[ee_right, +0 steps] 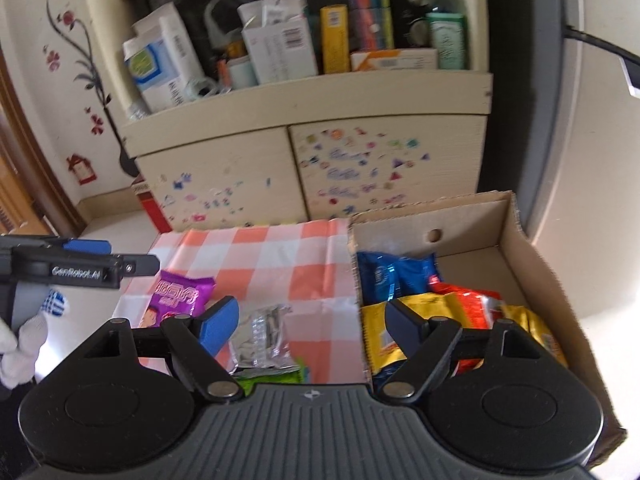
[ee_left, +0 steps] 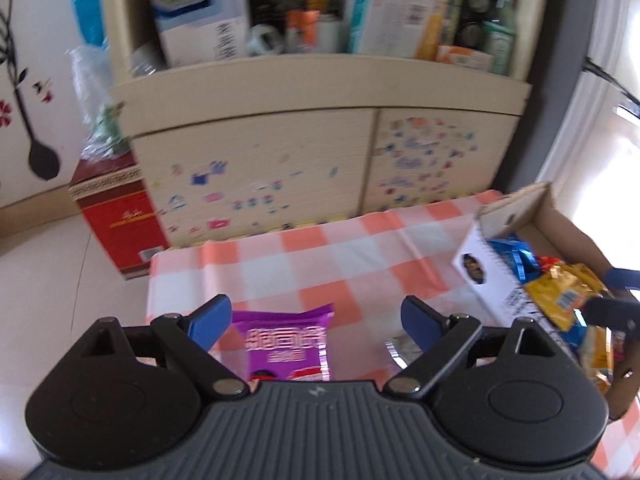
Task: Organize snacks
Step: 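Move both tools back over the table toward the purple packet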
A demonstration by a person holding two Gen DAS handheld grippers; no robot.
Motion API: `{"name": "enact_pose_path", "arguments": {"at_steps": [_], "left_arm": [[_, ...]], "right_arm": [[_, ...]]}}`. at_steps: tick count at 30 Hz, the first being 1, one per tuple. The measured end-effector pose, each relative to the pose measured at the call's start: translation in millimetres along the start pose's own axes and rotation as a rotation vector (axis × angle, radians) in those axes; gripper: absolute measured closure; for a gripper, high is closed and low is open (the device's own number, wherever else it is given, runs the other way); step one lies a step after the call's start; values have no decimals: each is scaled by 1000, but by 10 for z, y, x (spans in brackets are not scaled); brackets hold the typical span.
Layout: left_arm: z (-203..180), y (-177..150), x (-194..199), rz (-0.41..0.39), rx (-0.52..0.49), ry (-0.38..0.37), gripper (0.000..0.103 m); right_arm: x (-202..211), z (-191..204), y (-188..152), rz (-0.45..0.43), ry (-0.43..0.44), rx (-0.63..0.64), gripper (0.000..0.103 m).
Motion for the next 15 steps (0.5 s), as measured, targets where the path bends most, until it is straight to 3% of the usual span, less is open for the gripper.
{"name": "enact_pose_path", "arguments": {"at_steps": [8,15], "left_arm": [[198,-182,-297,67,-32,47,11],[167,-326,-580,143,-74,45,11]], "right_arm": [[-199,209,-51,57,53,1,18],[-467,402,-152,121,51,65,18]]}}
Point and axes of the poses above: each gripper's, at about its wrist camera, not at the fingertips, and x roughly against the way its jaws point, z to its left, y to its top, the point moved 6 cm from there along -x, roughly the way its jaws point, and after that the axes turned 1 degree about -x, right-handed, at the moved point
